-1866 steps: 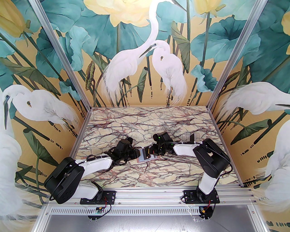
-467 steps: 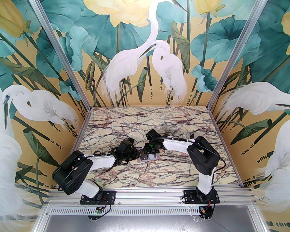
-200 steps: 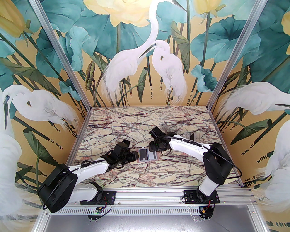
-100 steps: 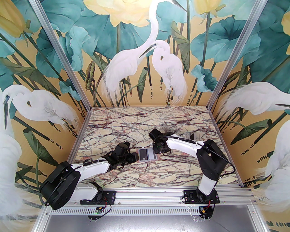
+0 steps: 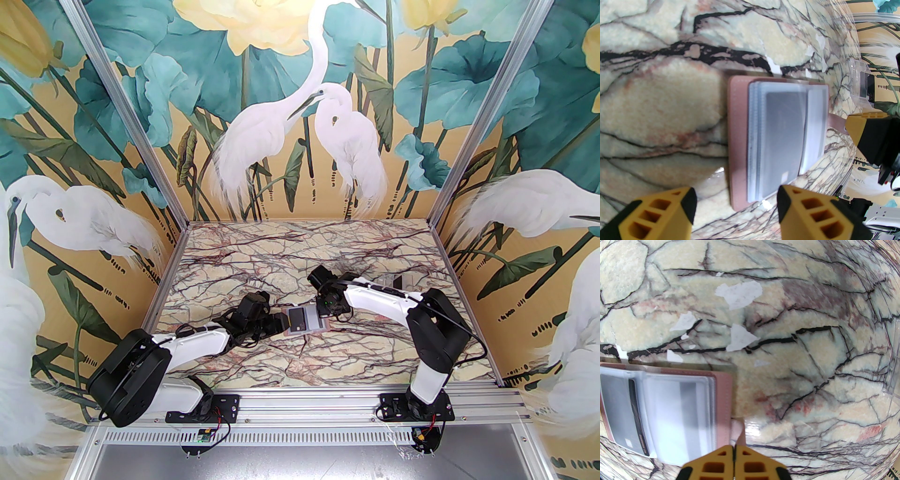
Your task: Put the credit cards into the card holder
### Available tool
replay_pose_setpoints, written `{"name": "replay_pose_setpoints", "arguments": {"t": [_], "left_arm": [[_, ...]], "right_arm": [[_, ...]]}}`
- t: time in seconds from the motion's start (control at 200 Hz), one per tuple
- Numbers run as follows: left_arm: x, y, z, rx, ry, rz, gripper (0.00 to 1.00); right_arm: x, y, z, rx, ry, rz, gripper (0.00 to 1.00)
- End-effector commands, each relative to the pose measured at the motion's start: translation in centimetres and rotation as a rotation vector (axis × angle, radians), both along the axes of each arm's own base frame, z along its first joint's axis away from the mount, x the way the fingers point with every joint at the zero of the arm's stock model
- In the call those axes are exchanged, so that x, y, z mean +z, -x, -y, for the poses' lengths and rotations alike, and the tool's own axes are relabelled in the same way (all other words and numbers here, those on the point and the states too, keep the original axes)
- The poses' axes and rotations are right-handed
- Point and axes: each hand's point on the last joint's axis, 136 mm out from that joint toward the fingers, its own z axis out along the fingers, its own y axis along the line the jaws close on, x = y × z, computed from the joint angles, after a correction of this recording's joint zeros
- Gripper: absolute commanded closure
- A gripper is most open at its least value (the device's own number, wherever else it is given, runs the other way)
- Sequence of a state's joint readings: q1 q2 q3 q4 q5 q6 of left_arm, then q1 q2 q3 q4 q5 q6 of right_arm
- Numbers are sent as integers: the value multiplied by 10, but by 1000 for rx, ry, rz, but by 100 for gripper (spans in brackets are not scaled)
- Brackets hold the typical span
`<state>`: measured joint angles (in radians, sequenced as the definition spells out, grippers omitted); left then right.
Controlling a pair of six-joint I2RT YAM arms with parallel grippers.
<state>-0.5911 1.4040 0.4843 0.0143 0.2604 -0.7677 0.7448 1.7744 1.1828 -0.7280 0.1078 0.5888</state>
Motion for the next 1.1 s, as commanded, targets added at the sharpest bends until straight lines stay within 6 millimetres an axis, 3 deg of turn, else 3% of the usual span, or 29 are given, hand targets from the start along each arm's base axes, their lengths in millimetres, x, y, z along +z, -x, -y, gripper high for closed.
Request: {"name": "replay_pose_setpoints", "arguments": {"t": [0.0, 0.215, 0.445, 0.77, 1.095], "left_arm": [[-11, -8, 21, -54, 54, 16, 36], [-2, -14, 31, -79, 89, 42, 39], [4, -13, 20, -58, 42, 67, 41], [-20, 6, -14, 12, -52, -2, 41], [-23, 21, -51, 93, -84, -47, 40]], "right_arm": [[-2, -2, -2, 4, -53, 0, 99], [-5, -2, -4, -6, -113, -14, 100], [-6, -2, -1, -15, -130, -17, 100], [-3, -3, 3, -30, -141, -10, 100], [6, -3, 3, -33, -156, 3, 100]]}}
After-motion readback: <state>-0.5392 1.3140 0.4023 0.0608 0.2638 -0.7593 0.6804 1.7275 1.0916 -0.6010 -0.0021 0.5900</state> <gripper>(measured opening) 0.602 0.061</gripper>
